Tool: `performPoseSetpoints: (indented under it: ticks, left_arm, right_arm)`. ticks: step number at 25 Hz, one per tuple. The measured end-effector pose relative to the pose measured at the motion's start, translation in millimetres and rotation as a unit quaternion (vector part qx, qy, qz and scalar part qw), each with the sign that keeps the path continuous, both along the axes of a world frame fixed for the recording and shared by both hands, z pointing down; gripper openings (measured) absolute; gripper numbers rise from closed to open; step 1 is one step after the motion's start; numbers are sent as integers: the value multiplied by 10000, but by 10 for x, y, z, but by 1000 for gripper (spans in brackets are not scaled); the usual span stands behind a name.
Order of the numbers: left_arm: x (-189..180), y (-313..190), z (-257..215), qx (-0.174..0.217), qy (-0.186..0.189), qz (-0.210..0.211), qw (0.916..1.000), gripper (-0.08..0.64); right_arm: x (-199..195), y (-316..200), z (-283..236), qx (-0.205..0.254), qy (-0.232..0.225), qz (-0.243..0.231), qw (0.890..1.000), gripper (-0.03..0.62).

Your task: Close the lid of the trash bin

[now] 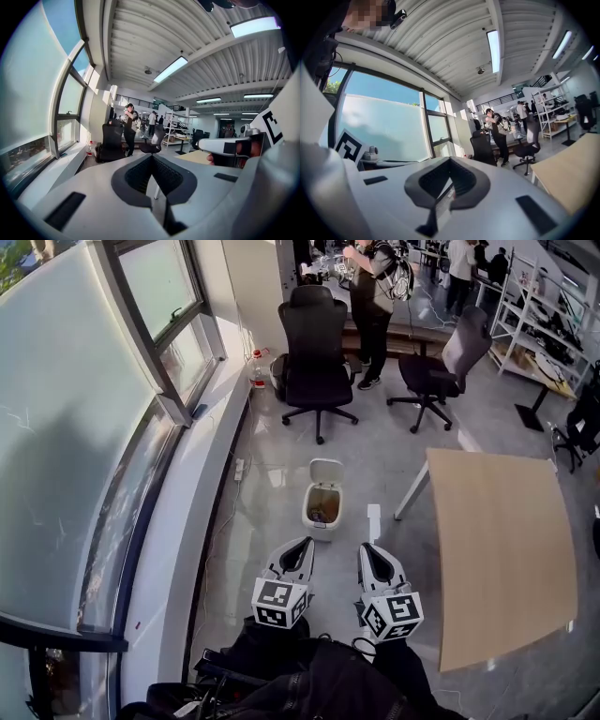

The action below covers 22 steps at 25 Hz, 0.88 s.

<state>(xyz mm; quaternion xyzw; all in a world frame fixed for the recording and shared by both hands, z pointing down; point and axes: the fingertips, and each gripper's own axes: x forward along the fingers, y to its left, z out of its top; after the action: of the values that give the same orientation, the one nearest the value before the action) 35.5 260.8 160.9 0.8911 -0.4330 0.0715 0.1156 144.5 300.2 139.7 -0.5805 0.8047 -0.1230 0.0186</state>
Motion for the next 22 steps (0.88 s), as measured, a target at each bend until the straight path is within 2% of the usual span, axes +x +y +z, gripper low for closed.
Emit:
performPoseSetpoints:
  ticks: [6, 9, 12, 22]
  left_arm:
    - [2, -464, 96, -53, 62, 75, 9999, 2]
    - [28, -809, 116, -47, 129, 169, 9998, 2]
    - [-14, -1190, 162, -72, 95, 261, 9996, 2]
    - [-269, -2041, 665, -670, 37, 364, 9971, 2]
  right_arm:
    - [-71, -406, 92, -95, 130, -24, 9999, 5]
    - [-75, -714, 120, -128, 377, 72, 9992, 5]
    - [-130, -1095, 158, -182, 438, 110, 9988, 5]
    - [-475, -2069, 504, -669, 593, -21, 9960, 5]
